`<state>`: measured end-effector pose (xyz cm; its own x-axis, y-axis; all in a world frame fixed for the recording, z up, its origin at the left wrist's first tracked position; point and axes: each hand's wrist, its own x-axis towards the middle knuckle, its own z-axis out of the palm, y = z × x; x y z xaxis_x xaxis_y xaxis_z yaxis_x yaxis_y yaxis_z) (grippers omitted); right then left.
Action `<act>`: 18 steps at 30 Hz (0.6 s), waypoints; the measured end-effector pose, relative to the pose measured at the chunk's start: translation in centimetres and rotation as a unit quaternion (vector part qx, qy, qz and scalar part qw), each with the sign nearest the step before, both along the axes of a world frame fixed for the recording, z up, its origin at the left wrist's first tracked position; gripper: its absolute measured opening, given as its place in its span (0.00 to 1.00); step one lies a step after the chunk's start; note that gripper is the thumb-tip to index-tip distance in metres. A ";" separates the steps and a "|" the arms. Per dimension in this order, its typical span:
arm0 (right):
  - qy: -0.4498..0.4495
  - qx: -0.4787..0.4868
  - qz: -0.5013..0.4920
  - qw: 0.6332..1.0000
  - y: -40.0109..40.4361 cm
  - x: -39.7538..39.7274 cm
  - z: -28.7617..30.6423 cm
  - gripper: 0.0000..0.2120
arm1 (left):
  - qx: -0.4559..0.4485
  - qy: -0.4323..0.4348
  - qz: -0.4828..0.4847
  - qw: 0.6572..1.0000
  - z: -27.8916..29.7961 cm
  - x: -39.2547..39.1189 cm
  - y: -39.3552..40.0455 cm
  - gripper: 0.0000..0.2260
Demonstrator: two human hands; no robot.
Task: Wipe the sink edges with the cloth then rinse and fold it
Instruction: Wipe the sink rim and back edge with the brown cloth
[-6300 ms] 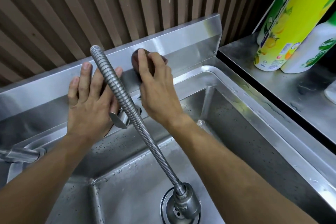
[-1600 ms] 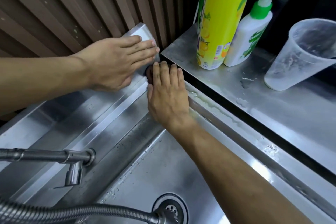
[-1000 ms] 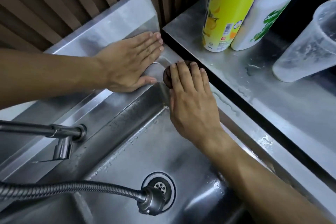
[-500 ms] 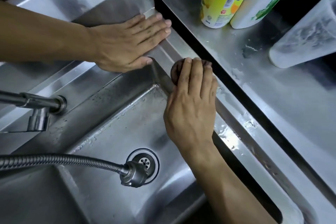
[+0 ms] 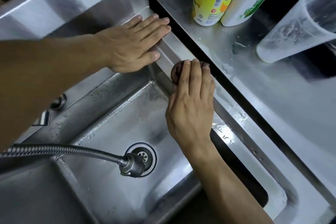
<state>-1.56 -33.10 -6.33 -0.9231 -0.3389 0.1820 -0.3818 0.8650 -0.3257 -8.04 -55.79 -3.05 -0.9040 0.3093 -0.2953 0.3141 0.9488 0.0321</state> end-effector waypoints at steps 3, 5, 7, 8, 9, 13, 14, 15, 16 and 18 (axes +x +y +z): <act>0.003 -0.008 0.019 1.000 -2.0 -1.2 -0.2 0.26 | 0.072 0.066 0.072 0.993 -1.6 2.0 2.9 0.31; 0.006 0.004 0.033 0.999 -1.6 -1.1 -0.5 0.26 | 0.071 0.115 0.078 0.988 -2.6 2.7 4.0 0.30; 0.001 0.013 0.038 0.999 0.3 0.0 -0.5 0.27 | 0.065 0.131 0.090 0.985 -2.9 2.8 4.2 0.28; -0.003 0.016 0.037 0.999 1.4 0.8 -0.4 0.27 | 0.064 0.129 0.095 0.985 -2.9 2.7 4.1 0.28; -0.006 0.019 0.036 0.999 2.3 1.5 -0.2 0.28 | 0.062 0.126 0.097 0.985 -2.9 2.7 4.1 0.28; -0.008 0.010 0.046 0.999 1.9 0.3 0.6 0.27 | 0.073 0.124 0.095 0.985 -3.1 2.7 3.8 0.28; -0.012 0.006 0.062 0.998 0.7 -1.1 0.7 0.27 | 0.079 0.119 0.090 0.986 -3.0 2.6 3.6 0.28; -0.017 -0.002 0.078 0.997 -0.7 -2.5 0.5 0.27 | 0.085 0.116 0.084 0.986 -3.0 2.6 3.4 0.28; -0.020 -0.009 0.091 0.996 -2.0 -4.0 0.5 0.27 | 0.092 0.114 0.080 0.986 -2.9 2.6 3.2 0.29; -0.024 -0.010 0.107 0.994 -2.7 -6.0 0.3 0.28 | 0.105 0.114 0.082 0.985 -2.8 2.5 3.2 0.29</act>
<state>-7.53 -35.82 -6.02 -0.8377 -0.5259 0.1472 -0.5402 0.7585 -0.3645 -5.53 -52.61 -5.81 -0.9823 0.1859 -0.0247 0.1787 0.9676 0.1785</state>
